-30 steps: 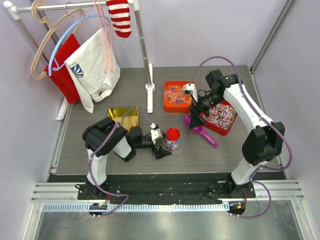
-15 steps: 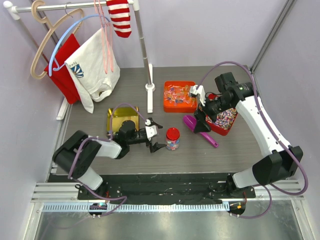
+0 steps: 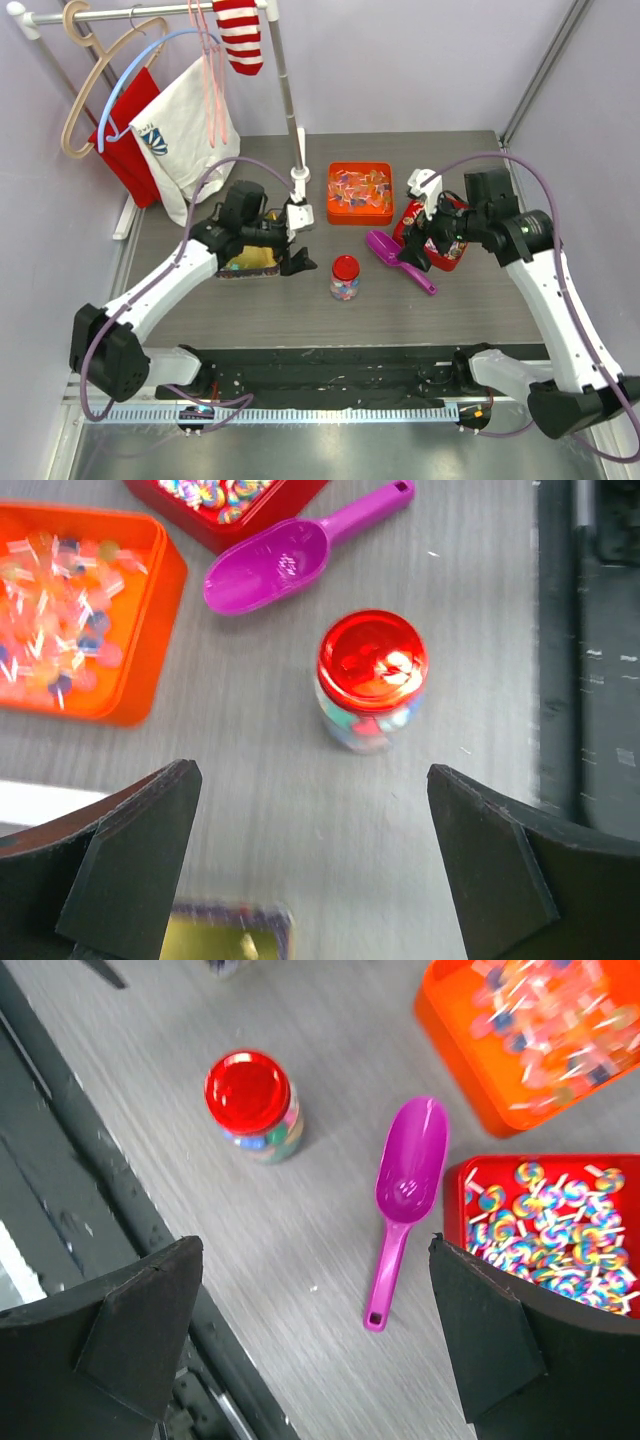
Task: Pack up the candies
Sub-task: Reset both arms
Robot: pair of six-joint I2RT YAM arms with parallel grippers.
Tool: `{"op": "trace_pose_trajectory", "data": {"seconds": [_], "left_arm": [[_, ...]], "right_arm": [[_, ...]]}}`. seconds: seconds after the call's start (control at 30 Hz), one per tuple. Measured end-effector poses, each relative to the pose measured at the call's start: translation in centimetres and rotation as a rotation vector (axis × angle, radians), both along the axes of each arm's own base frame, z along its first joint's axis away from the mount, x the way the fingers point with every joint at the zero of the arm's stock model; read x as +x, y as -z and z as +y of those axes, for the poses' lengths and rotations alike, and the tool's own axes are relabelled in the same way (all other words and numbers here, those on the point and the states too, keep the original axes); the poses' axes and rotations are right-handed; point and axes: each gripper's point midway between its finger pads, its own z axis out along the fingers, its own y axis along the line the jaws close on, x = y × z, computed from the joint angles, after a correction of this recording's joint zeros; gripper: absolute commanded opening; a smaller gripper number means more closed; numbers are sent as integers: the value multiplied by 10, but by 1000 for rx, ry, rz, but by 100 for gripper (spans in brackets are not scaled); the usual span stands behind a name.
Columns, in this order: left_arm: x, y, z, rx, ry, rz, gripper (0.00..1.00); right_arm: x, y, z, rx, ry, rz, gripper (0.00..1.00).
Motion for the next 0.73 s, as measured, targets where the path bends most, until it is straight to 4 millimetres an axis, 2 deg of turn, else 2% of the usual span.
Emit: {"op": "trace_pose_trajectory", "data": {"seconds": [0.13,0.3,0.4,0.5,0.57,0.73], "left_arm": [[-4,-43,20,-10,-48,55,100],[-3,-128,49,-108,-156,33,100],[-25,-181,53,-187,-145,-19,100],[-56,-221,57,-259,-112,-50,100],[-73,-237,60,-296,-104,-59,100],[-92,-251,64,-336,-108,-41,100]], "right_arm": [[-7,-23,1,58,28,-61,100],[-22,-64,8,136,-11,-125,100],[-33,-100,16,201,-71,-198,100],[-49,-122,20,246,-122,-245,100],[-59,-133,21,266,-148,-272,100],[-81,-153,19,289,-187,-328,100]]}}
